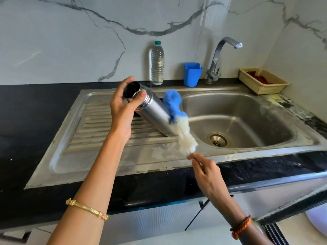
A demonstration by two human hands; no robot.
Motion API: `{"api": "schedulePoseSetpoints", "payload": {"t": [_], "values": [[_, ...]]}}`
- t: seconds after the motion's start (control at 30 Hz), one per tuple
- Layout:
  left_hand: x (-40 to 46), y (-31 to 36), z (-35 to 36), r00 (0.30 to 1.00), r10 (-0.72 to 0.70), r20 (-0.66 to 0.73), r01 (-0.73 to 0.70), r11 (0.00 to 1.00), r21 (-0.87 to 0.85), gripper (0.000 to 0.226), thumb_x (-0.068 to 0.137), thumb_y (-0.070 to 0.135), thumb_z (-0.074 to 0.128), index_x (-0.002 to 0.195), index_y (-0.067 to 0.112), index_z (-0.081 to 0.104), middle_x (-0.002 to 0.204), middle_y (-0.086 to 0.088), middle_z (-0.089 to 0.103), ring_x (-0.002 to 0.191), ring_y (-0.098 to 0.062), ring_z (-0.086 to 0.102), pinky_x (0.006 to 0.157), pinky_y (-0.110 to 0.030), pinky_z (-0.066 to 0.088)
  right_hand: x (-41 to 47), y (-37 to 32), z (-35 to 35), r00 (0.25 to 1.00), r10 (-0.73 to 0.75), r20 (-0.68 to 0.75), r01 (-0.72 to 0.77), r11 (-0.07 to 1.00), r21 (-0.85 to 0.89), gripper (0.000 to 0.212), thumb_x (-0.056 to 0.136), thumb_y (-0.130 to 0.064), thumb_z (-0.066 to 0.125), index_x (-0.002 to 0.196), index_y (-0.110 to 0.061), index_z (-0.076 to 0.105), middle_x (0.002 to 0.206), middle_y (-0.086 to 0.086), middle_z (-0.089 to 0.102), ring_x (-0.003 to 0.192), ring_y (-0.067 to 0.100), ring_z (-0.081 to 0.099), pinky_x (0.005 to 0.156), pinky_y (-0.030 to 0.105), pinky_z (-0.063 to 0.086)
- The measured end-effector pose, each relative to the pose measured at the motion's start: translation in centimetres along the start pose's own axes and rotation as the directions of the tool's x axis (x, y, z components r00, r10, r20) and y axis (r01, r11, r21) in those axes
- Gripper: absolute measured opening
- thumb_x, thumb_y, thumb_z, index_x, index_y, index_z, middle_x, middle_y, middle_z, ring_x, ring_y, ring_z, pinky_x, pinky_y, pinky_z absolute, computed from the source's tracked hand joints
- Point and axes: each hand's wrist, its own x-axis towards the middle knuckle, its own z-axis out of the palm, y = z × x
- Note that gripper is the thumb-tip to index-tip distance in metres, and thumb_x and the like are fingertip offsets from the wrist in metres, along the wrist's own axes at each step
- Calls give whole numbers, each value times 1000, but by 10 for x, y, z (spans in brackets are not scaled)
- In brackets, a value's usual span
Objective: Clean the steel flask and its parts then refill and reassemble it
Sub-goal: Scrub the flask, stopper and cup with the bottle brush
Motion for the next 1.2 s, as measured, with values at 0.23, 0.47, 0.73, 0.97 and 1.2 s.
{"api": "schedulePoseSetpoints", "payload": {"t": [0.23,0.47,0.73,0.97,1.2], "values": [[-1,2,2,996,-5,-86,1,999,-46,51,83,-5,59,131,6,45,99,6,58,85,1,57,76,-11,47,-1,-37,2,978,-209,4,209,978,8,24,97,-15,42,106,-25,61,37,-14,42,34,7,34,40,13,23],[-6,-9,3,980,28,-199,-22,999,29,44,72,1,75,104,18,50,99,4,58,88,-3,57,80,-15,46,-3,17,5,997,82,-4,-82,991,-106,26,97,-17,41,109,-15,65,58,-6,54,42,5,39,48,21,31],[-1,0,17,992,35,-120,-41,998,-47,43,75,-9,68,94,25,48,94,11,53,81,6,54,75,-13,46,-15,-29,1,979,-204,14,204,979,1,23,97,-15,41,101,-28,59,37,-11,40,34,8,30,40,13,19],[-5,-5,9,965,31,-259,-74,985,-157,50,67,-17,68,102,13,49,102,4,63,84,3,63,76,-17,51,-3,4,-9,998,58,7,-57,998,-8,25,98,-17,42,106,-15,66,46,-7,40,43,4,31,47,21,26],[-13,-16,11,969,0,-246,-25,995,-98,37,71,-5,72,96,21,62,108,0,61,108,-18,59,92,-33,48,-15,-29,-5,987,-156,39,157,988,-16,25,96,-19,43,93,-41,57,37,-10,41,35,7,35,41,15,23]]}}
